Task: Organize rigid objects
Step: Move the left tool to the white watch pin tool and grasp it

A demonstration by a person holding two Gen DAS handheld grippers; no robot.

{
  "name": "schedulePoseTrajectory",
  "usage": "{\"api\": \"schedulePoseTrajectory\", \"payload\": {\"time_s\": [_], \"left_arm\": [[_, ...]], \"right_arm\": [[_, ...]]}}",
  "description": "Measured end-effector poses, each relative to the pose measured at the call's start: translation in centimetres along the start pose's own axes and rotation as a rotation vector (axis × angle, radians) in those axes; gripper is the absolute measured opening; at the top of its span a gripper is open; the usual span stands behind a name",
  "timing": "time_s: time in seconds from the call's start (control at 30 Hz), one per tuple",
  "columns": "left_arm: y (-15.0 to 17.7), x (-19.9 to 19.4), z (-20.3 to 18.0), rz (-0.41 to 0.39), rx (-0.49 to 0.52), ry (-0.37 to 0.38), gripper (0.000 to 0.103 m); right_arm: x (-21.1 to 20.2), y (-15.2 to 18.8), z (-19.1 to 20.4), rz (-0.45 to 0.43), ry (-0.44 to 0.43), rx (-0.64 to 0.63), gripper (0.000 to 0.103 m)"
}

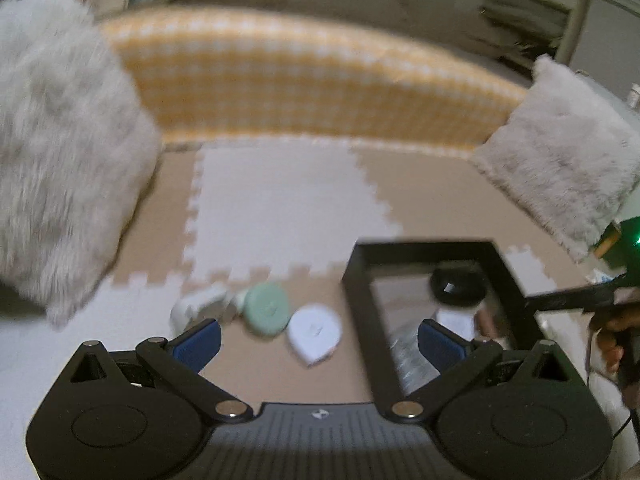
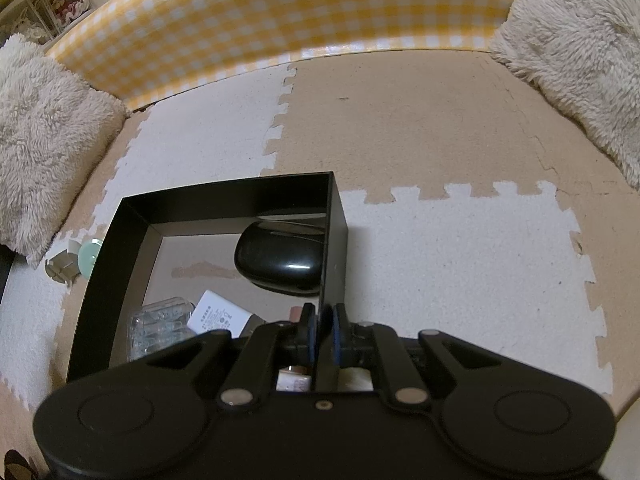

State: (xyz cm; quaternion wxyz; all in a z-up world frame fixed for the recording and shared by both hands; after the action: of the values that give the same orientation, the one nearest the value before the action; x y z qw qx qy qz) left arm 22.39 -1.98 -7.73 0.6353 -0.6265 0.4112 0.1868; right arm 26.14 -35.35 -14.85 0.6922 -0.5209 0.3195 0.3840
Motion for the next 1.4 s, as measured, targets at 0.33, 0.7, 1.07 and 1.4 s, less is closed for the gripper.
{"api": "schedulePoseTrajectory", "payload": {"time_s": [0.33, 0.7, 1.07, 1.4], "left_arm": [[0.3, 5.2, 2.7, 0.05, -0.022, 0.027, 0.061], [-1.2, 8.9, 7.0, -0.049, -0.058, -0.079, 0.059], [-1.0, 9.2, 8.5, -0.069, -0.045, -0.218, 0.093], [-0.2, 11.4, 10.0, -0.068, -0.034, -0.233, 0.091]], "right_arm": [[0.1, 0.1, 0.1, 0.004, 0.007, -0.018, 0.009], [0.2, 0.1, 0.1, 0.01, 0.008, -0.03, 0.01], [0.4, 0.2, 0.5, 0.021, 0.024, -0.049, 0.01], [0.4, 0.3, 0.4, 0.021, 0.021, -0.048, 0.01]]}}
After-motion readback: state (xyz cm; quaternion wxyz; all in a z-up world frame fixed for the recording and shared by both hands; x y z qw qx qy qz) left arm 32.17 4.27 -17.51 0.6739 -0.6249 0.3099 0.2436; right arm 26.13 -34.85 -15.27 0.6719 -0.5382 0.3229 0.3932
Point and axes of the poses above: each gripper's, at about its wrist camera, not at the fingertips, and x roughly the way its jaws point, z to its left, y to its underside, the point moved 1 cm from there along x, roughly the way its jaws point, and after that the axes turned 4 degrees about x, right-handed, at the moved point
